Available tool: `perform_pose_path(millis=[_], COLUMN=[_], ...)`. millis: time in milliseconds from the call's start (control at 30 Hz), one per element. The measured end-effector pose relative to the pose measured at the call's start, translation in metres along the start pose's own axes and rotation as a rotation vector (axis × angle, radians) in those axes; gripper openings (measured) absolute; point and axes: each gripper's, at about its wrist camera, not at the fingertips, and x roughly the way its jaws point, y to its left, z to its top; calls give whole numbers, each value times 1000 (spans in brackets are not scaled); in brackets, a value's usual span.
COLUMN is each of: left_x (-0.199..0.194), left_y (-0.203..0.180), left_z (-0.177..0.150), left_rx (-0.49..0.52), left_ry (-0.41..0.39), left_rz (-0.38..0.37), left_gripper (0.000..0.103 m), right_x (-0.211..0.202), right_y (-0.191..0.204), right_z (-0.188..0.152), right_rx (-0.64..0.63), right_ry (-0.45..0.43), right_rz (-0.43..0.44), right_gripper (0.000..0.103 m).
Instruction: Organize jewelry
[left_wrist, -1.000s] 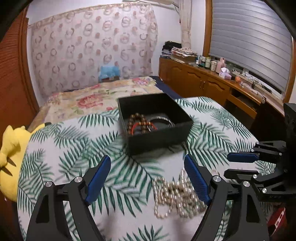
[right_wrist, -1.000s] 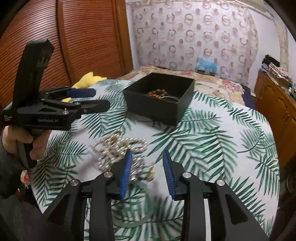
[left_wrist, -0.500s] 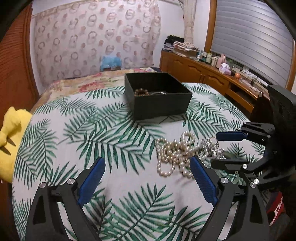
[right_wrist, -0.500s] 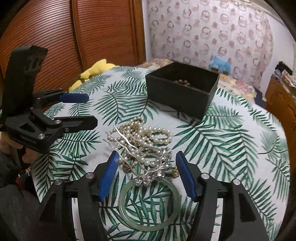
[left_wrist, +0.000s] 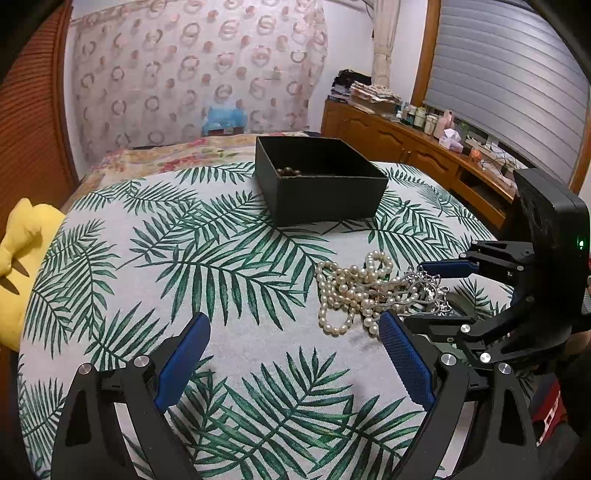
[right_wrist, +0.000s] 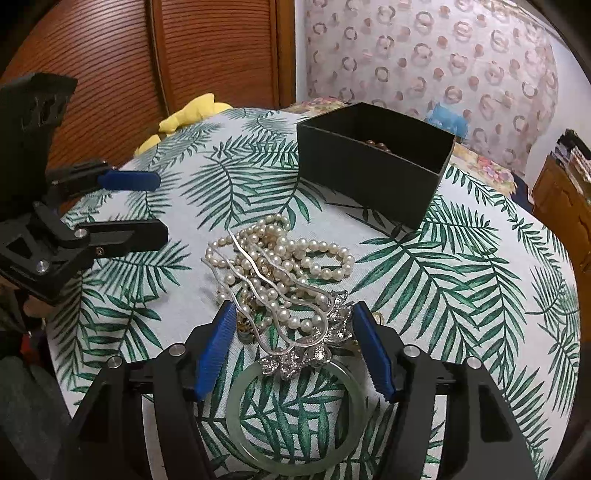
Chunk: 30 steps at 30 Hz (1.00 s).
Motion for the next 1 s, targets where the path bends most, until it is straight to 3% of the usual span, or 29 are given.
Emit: perform_pose_path(millis=[67, 100, 667, 700, 767, 933, 1000], left_x=[0, 1, 11, 11, 13, 23, 27], left_y=[-1, -1, -11, -12, -14, -16, -16], left_z=[-1, -2, -5, -6, -4, 4, 6], left_rx=[2, 1, 43, 47, 54, 69, 78], left_ry=[2, 3, 28, 28, 30, 46, 55], left_rz=[2, 3, 3, -1, -7, 1, 5], left_gripper=[89, 89, 88, 87, 72, 61, 50], right_x=[-1, -3, -45, -46, -47, -47, -47], right_y=[1, 1, -18, -20, -23, -27, -27], right_z=[-2, -3, -19, -20, -22, -25, -25], right_rx=[-7, -5, 52, 54, 62, 73, 72], right_ry=[-4, -9, -85, -84, -83, -87, -87], right_rz=[-9, -6, -58, -61, -66, -69, -69], right_gripper=[64, 57, 57, 57, 57, 57, 57])
